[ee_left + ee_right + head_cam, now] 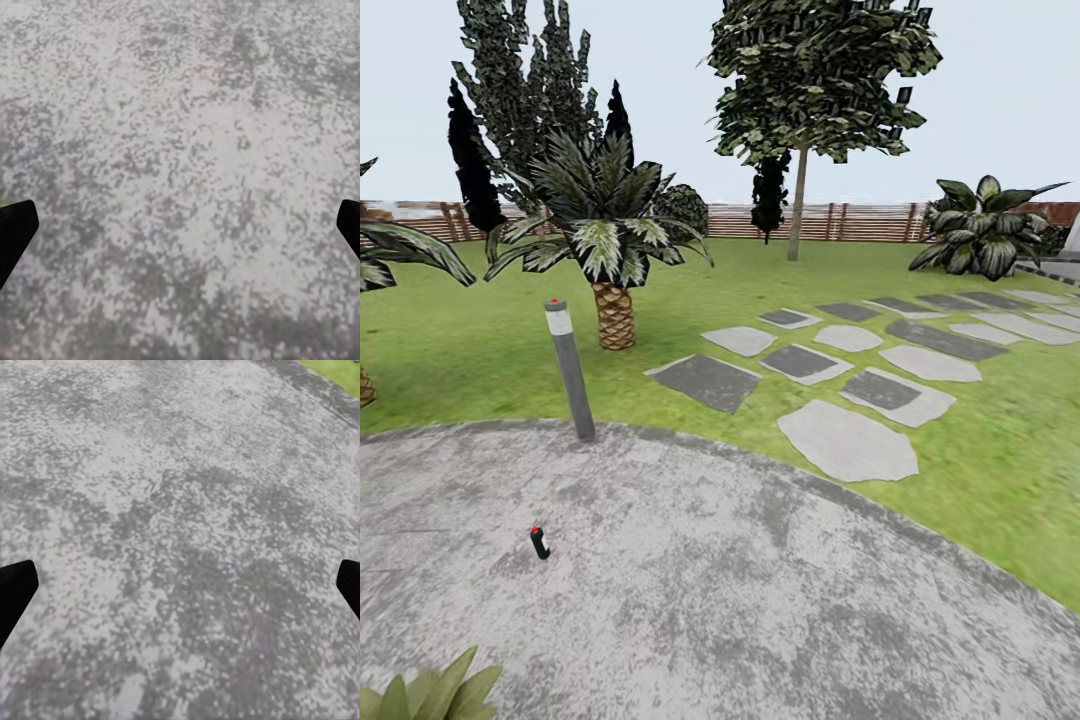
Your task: Pick up the pesticide atomizer in the garden and spray insectifuge to fully cover both potted plants in the garden.
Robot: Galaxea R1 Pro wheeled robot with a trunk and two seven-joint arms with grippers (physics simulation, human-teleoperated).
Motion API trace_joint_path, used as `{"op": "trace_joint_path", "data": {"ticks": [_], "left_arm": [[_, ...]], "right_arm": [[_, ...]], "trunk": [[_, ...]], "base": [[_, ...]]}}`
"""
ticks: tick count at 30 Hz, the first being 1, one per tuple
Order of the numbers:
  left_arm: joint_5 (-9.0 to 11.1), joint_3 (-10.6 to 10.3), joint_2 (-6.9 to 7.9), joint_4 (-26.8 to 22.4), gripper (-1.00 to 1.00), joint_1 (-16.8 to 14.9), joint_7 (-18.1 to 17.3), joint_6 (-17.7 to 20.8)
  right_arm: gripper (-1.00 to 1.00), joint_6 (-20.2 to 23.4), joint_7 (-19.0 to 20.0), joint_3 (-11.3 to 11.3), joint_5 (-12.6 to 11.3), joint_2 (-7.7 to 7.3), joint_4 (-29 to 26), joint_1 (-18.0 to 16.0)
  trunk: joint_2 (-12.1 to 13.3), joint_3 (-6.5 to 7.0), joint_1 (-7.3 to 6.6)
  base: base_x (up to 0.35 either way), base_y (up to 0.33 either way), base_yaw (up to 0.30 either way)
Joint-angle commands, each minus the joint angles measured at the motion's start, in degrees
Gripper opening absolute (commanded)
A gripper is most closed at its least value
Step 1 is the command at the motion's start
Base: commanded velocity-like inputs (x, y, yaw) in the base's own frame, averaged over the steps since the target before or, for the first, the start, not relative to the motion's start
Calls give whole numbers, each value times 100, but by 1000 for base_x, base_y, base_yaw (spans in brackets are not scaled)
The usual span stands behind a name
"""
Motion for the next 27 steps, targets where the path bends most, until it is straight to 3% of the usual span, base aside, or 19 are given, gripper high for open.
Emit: {"op": "trace_joint_path", "data": {"ticks": [1, 16, 27], "left_arm": [[-3, -17, 3, -1, 100, -3, 2, -19], [-3, -21, 3, -3, 100, -3, -6, -19], [-3, -25, 3, 2, 100, -3, -10, -19]], "right_arm": [[100, -8, -44, -1, 63, 0, -1, -3], [100, -8, -44, -19, 64, 7, -12, -3], [100, -8, -43, -27, 77, -43, 25, -3]], "trunk": [[-2, -5, 0], [-2, -5, 0], [-2, -5, 0]], "base": [[30, 0, 9], [10, 0, 1], [317, -24, 0]]}}
